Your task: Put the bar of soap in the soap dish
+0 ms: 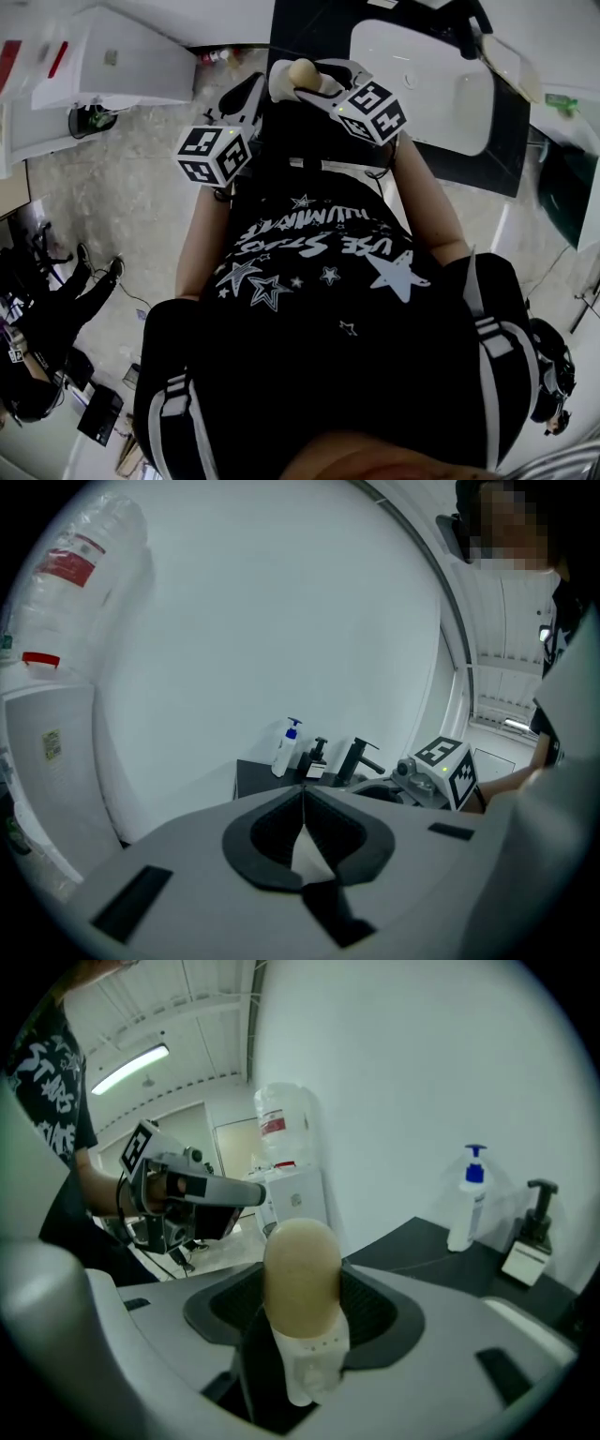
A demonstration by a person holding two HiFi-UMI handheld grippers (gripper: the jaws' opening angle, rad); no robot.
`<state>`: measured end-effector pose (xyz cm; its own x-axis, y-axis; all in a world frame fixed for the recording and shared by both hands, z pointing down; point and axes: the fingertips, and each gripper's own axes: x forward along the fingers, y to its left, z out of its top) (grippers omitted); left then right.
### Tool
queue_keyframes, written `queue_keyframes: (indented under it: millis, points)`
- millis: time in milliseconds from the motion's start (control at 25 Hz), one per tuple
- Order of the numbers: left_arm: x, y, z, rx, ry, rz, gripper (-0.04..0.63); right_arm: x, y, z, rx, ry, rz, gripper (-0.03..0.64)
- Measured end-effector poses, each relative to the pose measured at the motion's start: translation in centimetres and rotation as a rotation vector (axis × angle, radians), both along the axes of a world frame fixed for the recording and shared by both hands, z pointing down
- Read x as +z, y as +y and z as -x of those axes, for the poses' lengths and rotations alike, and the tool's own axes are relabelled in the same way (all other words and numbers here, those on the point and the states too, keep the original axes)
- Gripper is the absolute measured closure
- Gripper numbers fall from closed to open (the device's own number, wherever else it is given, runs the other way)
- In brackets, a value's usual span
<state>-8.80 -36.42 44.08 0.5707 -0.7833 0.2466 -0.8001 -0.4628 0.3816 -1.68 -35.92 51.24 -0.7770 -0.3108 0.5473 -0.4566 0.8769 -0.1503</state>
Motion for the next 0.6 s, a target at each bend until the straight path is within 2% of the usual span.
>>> queue_keyframes:
  millis: [240, 400, 600]
  points:
    - [0.5, -1.3, -0.2, 0.037, 0.015, 0.016, 0.583, 1.1, -0.4, 0.6, -0.079, 0.135, -0.063, 0.351]
    - [1.1, -1.7, -0.2, 0.06, 0.015, 0.031, 0.583, 2.0, 0.4, 0.7, -0.135, 0.202, -0.045, 0.353]
    - [1.9, -2.2, 0.1, 0.08, 0.003, 0.044, 0.583, 3.4, 0.4, 0.5, -0.156, 0.271, -0.04, 0.353]
